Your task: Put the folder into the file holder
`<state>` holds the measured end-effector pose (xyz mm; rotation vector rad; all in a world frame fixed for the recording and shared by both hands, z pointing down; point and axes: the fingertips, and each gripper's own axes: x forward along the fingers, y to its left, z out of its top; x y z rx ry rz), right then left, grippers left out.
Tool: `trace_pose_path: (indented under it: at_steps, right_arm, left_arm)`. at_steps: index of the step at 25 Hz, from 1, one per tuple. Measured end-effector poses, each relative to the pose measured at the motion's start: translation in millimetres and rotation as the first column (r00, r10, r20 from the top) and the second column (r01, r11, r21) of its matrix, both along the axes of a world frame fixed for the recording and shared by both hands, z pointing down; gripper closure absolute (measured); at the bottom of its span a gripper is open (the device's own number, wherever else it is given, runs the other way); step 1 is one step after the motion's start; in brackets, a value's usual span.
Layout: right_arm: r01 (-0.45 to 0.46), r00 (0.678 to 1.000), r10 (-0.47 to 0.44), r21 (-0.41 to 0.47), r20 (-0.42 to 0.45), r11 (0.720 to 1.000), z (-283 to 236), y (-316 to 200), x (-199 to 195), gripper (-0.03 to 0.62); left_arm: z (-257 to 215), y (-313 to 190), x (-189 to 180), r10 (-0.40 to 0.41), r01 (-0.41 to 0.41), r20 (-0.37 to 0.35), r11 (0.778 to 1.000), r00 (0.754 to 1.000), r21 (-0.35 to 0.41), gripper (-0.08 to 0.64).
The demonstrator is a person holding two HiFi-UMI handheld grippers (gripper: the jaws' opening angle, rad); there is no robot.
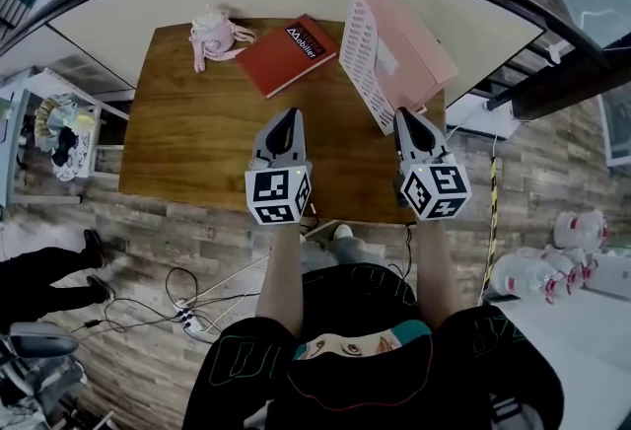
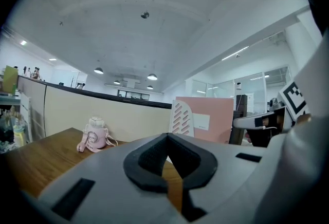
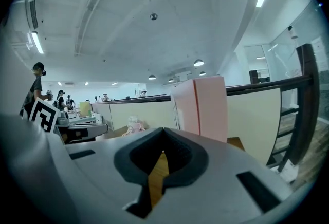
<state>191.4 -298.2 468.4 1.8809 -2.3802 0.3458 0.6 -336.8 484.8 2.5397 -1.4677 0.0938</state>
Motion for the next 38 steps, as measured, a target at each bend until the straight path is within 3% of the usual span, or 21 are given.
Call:
trace_pose_path:
  at_steps: [14, 26, 38]
  right_arm:
    - [0.065, 0.998, -0.065, 0.040, 0.010, 0.997, -28.4, -56.1, -60.8, 0.589]
    - [0.083, 0.996, -0.080, 0.102, -0.026, 0.991, -56.0, -75.7, -72.3, 0.589]
    - [0.080, 0.995, -0.072, 0.122, -0.063, 0.989, -59.8, -76.0, -73.9, 0.589]
  left_arm:
    - [-50.0, -30.6, -65.3, -0.147, 0.142, 0.045, 0.984, 0.988, 0.107, 0.563]
    - [-78.9, -46.1, -73.8, -0.154, 0.144, 0.034, 0.971, 0.988, 0.193, 0.563]
    - [-76.6, -48.2, -70.9, -0.123, 0.116, 0.025, 0.974, 0.992, 0.197, 0.563]
